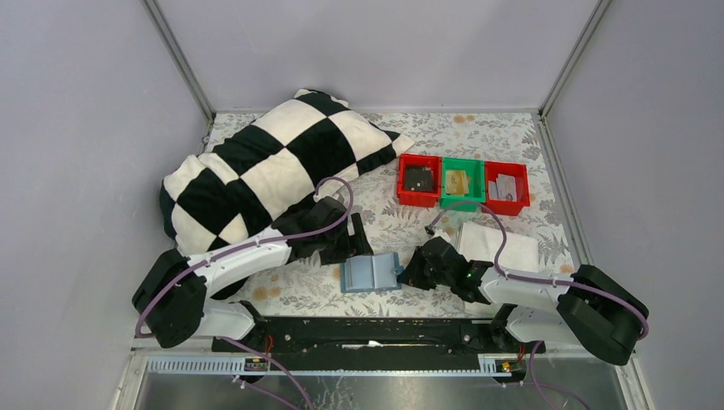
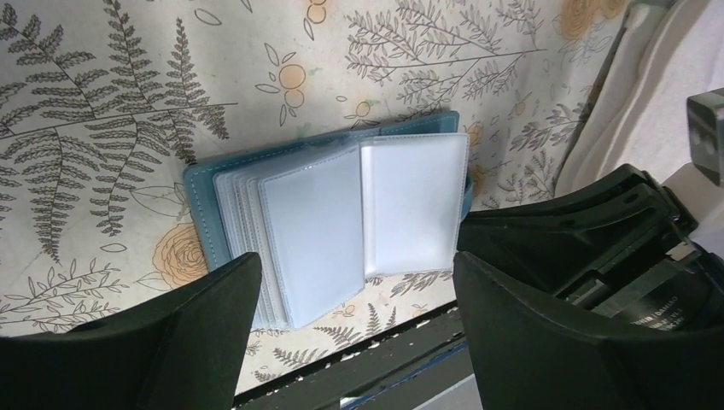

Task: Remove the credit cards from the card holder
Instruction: Remove the credit card from the card holder.

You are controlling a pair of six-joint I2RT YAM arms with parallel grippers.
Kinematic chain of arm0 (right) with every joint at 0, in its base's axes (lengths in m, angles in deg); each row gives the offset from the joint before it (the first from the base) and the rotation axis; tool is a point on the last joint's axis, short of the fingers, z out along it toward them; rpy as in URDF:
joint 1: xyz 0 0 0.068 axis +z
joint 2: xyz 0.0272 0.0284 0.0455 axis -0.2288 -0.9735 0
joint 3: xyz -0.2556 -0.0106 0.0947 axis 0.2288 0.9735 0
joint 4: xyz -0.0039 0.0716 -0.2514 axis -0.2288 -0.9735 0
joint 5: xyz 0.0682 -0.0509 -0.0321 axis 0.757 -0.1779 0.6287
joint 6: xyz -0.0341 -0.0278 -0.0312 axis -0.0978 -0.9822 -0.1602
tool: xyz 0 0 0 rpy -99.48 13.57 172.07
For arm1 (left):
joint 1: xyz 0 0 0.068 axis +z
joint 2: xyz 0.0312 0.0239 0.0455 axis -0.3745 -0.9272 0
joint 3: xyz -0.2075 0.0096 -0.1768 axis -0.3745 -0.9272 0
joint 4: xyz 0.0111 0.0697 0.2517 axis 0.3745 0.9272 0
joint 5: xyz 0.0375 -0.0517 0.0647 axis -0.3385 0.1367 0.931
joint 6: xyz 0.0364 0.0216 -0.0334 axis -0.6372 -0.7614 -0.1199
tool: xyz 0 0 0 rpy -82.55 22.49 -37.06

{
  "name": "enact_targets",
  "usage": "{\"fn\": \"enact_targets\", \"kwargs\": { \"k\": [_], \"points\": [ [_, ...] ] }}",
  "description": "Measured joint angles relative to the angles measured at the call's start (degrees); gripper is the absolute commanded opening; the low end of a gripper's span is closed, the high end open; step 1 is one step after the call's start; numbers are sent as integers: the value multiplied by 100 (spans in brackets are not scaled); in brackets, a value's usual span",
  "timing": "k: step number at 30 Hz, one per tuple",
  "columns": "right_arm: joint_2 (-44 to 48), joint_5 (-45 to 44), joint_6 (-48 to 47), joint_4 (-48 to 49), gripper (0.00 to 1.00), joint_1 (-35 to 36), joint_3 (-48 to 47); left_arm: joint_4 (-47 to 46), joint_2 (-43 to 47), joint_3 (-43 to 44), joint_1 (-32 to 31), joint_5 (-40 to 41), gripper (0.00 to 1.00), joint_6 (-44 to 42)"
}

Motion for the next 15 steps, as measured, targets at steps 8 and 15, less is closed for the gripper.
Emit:
{"fn": "enact_targets", "kwargs": {
  "k": [8, 15],
  "points": [
    [-7, 2, 0, 9, 16, -4, 0, -157, -409, -31, -11, -221, 87, 2],
    [-7, 2, 0, 9, 16, -4, 0, -199, -605, -31, -92, -297, 96, 9]
  ]
}}
